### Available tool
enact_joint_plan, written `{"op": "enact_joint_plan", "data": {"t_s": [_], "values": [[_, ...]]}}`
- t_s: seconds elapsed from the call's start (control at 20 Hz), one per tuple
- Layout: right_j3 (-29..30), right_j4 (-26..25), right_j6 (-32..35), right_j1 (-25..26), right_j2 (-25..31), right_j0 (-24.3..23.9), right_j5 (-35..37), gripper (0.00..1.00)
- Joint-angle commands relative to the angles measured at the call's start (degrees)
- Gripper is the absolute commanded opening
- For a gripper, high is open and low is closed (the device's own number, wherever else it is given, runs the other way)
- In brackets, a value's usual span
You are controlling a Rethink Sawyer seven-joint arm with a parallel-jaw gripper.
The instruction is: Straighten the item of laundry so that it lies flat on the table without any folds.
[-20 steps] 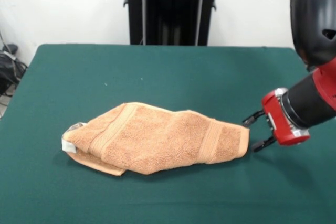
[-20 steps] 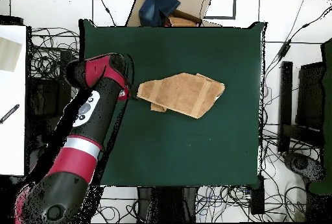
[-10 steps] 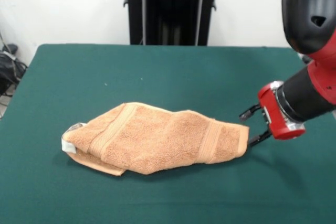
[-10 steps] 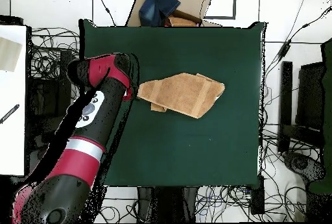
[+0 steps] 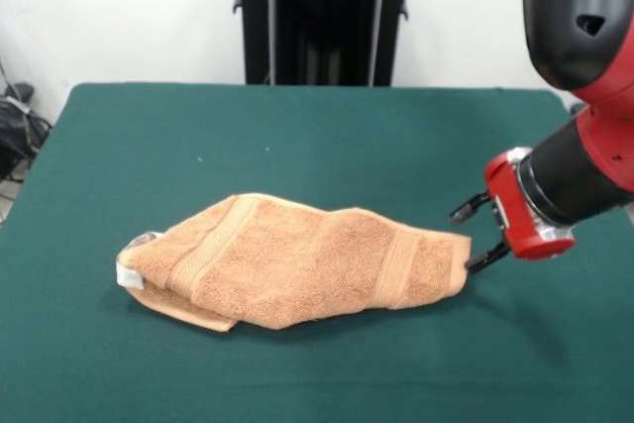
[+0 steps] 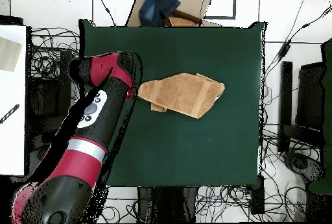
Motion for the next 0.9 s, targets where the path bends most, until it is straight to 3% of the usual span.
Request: {"op": "enact_joint_plan", "data": {"t_s": [0.05,0.9], "values": [[5.29,-2.48,1.73,0.94,6.01,-1.16,-4.28,1.00],[5.32,-2.71,2.37,1.30,5.58,-0.90,-4.91,1.00]]}}
